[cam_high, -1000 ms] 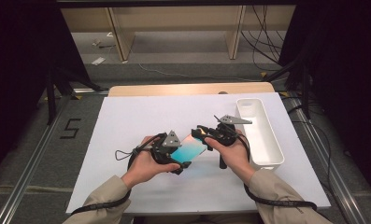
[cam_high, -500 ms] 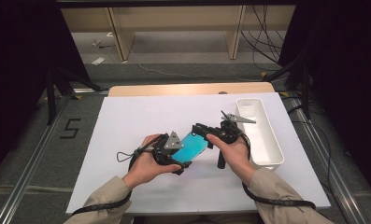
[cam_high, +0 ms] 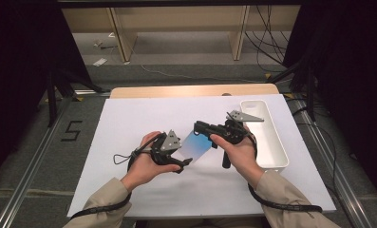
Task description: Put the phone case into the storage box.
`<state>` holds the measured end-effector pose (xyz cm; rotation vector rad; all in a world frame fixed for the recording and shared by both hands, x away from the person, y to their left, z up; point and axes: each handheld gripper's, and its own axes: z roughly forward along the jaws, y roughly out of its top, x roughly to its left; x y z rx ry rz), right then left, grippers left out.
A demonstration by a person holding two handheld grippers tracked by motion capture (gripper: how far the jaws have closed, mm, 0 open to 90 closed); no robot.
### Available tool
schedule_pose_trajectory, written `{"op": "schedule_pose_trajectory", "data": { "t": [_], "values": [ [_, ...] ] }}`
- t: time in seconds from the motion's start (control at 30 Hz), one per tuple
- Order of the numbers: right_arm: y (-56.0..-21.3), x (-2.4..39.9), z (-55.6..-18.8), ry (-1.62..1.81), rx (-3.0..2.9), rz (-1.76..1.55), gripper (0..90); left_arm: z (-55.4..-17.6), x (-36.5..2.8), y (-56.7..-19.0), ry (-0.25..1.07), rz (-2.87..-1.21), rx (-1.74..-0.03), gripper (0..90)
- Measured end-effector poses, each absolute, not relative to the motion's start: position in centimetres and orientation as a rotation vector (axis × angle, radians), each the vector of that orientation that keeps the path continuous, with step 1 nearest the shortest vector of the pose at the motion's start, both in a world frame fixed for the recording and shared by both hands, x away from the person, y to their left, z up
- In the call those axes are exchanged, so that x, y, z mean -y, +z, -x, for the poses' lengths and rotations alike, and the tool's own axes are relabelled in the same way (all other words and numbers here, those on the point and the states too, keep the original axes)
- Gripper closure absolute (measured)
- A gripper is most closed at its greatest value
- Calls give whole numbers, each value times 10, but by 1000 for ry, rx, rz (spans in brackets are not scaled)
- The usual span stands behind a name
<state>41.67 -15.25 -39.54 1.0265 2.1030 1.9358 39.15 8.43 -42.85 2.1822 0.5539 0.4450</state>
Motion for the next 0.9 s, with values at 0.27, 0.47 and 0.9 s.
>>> {"op": "schedule_pose_trajectory", "data": {
  "t": [0.27,0.47,0.9],
  "values": [
    [-390,160,-422,1846,-2184,-915,802,-394,-90,-431,400,-2146,-569,204],
    [-386,162,-422,1771,-2219,-820,802,-395,-92,-432,400,-2138,-579,219],
    [-384,156,-420,1683,-2352,-627,802,-394,-92,-432,383,-2138,-564,246]
  ]
}}
